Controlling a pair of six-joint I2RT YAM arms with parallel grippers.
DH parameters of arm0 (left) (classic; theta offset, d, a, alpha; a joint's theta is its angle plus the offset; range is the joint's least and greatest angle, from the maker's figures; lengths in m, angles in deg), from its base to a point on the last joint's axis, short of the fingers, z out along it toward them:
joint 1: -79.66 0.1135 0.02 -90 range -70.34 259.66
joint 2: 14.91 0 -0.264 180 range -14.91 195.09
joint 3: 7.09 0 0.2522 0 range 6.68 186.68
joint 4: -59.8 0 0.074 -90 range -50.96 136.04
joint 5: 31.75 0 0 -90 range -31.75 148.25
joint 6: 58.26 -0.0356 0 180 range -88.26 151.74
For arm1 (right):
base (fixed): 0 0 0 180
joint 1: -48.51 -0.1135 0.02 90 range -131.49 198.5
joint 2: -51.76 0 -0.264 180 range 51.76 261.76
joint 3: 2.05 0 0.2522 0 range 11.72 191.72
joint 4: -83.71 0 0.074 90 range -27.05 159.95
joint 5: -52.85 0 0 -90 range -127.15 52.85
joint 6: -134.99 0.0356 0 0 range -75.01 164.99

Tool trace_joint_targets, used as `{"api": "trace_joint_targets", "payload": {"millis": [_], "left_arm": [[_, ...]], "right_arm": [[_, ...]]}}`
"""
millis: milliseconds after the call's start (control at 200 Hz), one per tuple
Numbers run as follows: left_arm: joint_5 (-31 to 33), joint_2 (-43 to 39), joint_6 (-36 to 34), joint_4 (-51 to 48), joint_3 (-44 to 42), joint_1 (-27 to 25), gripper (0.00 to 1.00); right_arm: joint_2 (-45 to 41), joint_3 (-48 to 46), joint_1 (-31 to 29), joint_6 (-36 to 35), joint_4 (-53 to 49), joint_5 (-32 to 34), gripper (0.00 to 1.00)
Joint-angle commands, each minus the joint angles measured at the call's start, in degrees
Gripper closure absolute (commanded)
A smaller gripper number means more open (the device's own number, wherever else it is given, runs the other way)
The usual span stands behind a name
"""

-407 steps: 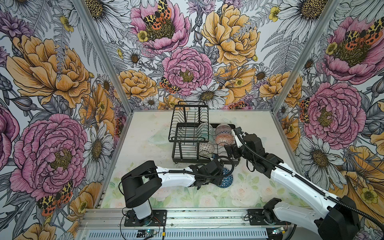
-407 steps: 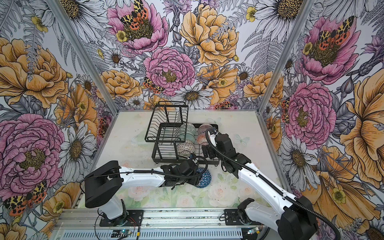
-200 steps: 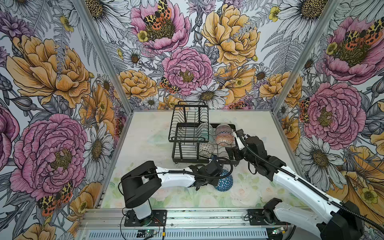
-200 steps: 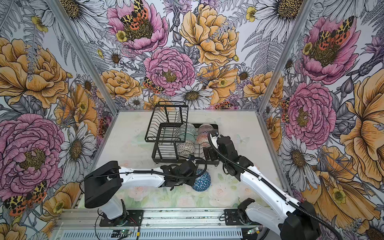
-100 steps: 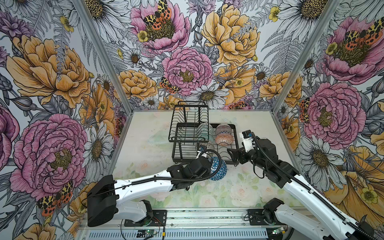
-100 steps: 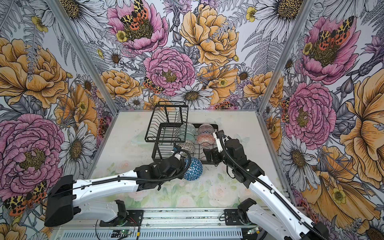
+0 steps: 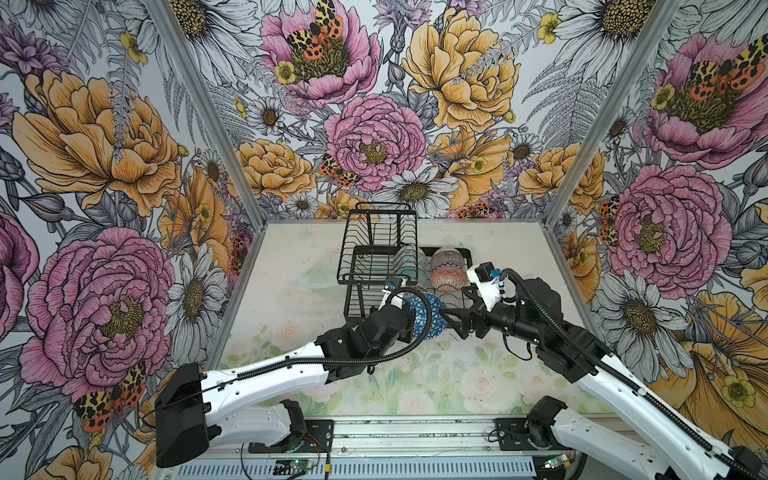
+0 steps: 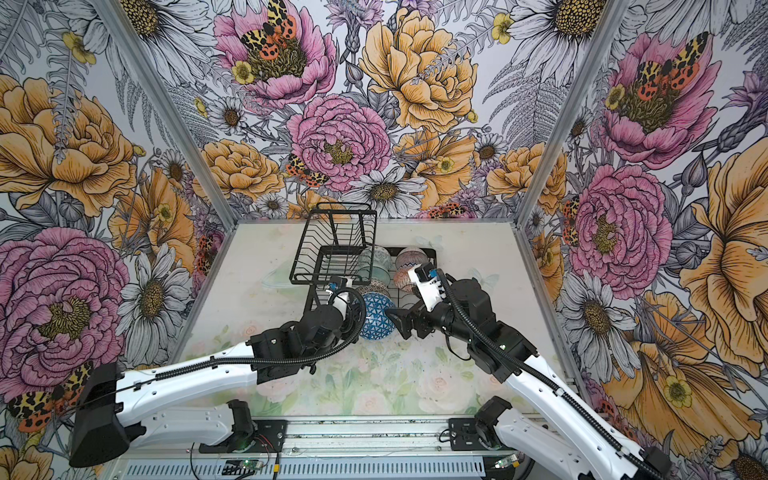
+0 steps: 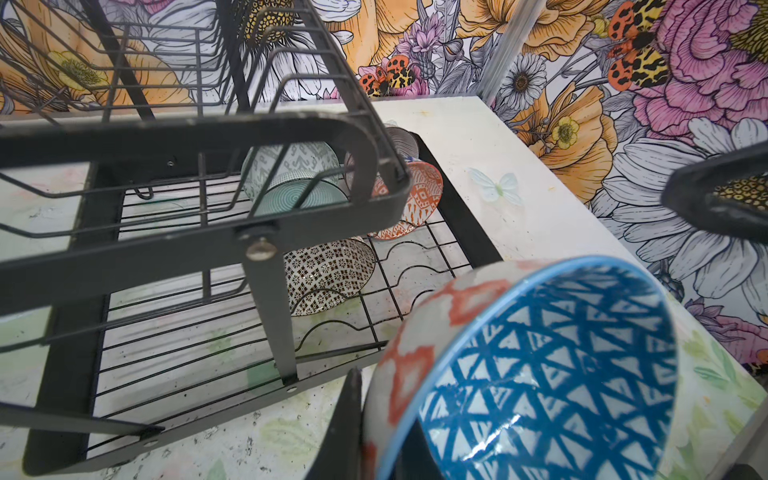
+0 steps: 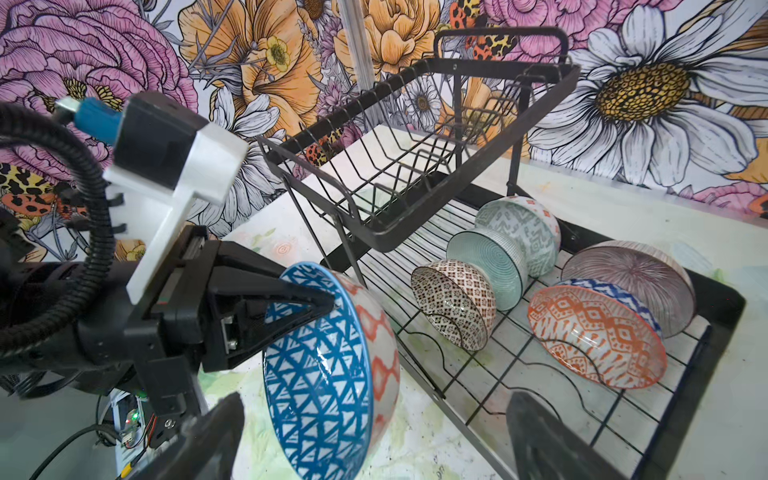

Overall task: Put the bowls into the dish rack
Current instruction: 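Grasp the blue-triangle bowl with the right gripper and open the left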

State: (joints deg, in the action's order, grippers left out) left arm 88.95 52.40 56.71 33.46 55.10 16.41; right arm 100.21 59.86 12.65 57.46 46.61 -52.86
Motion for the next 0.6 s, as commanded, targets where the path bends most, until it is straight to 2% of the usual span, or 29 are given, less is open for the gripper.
{"api": "trace_joint_targets", "payload": {"millis": [0,265,415,596], "left_arm": [[1.5,-0.5,-2.3,6.6,2.9,0.2,1.0],[1.2,-0.5,-3.7,9.0,3.6,0.3,1.0],[0.2,0.3,-3.9,9.9,3.9,0.3,1.0],[-1.2,1.7,-3.8,10.2,4.7,0.3,1.0]], "right_arm": [[2.8,1.3,-1.0,2.2,2.4,2.5,0.04],[8.2,2.1,-2.3,5.1,5.0,2.8,0.3],[9.6,1.9,-2.6,6.1,6.1,2.6,0.37],[10.4,1.4,-2.6,7.0,7.3,2.8,0.53]]}}
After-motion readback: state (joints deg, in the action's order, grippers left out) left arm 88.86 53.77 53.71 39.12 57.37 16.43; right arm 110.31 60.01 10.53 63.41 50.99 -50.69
